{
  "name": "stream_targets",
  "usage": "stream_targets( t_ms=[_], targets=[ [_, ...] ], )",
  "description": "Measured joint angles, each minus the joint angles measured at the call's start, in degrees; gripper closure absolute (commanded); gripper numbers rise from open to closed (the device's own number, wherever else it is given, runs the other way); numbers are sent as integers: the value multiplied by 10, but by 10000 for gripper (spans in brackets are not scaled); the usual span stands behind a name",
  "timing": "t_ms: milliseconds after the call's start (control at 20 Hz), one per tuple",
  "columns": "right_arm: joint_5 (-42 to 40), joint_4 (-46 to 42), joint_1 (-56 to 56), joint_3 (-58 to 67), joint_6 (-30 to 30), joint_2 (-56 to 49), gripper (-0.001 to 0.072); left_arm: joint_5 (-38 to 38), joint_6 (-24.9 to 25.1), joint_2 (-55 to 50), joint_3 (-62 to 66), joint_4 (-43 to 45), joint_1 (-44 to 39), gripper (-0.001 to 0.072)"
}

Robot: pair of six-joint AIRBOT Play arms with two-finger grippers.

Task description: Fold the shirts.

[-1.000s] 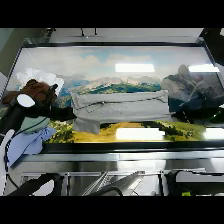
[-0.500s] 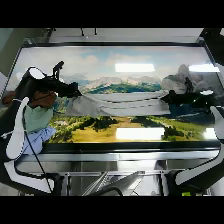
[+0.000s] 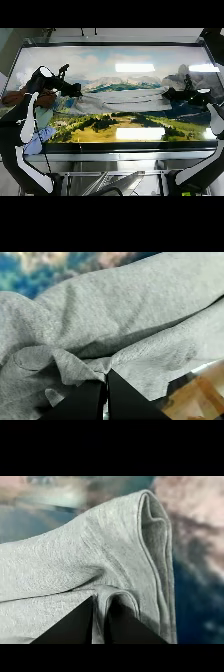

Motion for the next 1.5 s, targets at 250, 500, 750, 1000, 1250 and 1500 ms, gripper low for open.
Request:
stream_targets(
  t_ms=[250, 500, 750, 1000, 1250, 1500],
  targets=[
    [2, -40, -2, 23, -13, 12, 299, 0, -3, -4, 38, 16, -4, 17],
    [5, -94, -2, 38, -9, 10, 99, -1, -13, -5, 84, 18, -9, 18],
    [31, -94, 2, 45, -2, -21, 258, -20, -41, -5, 124, 20, -14, 18],
    [107, -98, 12, 49, -12, -37, 671, -41, -56, -5, 146, 18, -35, 408],
    [138, -117, 15, 92, -21, -41, 700, -46, -61, -18, 150, 18, -82, 695],
    [219, -55, 16, 242, 21, -40, 699, -10, -66, -76, 151, -40, -179, 694]
  ],
)
